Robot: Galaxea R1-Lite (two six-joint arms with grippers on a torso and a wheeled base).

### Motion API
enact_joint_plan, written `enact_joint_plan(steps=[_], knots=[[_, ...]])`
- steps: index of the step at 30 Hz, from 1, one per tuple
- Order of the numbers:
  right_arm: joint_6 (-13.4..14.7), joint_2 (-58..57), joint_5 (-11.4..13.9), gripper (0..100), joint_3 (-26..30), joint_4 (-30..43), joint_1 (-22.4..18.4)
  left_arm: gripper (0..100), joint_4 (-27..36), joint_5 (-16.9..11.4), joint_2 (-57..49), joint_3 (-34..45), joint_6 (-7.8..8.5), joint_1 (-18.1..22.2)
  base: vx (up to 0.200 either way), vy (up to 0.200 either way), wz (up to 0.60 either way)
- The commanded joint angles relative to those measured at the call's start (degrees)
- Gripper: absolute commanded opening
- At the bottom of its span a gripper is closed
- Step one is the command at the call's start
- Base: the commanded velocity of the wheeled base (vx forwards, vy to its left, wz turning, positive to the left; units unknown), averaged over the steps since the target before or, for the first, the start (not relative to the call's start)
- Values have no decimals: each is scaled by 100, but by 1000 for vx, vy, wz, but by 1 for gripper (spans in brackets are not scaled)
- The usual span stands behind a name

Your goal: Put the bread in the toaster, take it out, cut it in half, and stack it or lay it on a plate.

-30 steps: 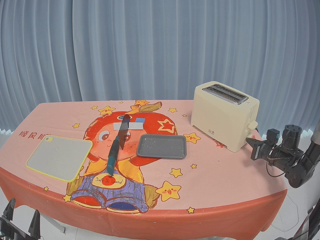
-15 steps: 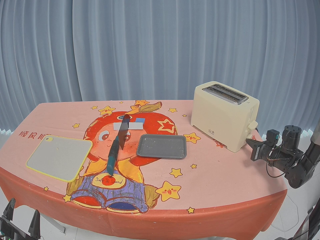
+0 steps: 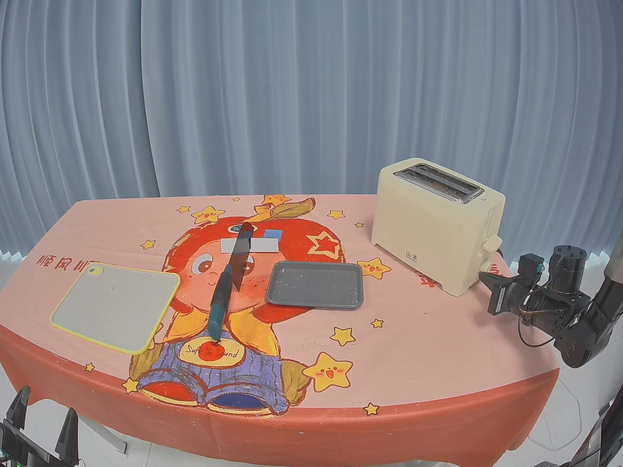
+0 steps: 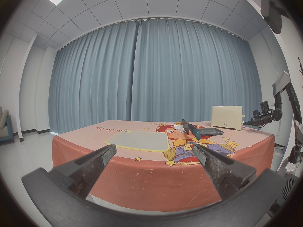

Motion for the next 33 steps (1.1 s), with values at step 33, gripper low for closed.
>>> enact_joint_plan(steps=[33], knots=[[-43, 94, 6, 0, 81, -12, 14, 100, -2, 4, -31, 101, -1, 2, 0, 0, 0]])
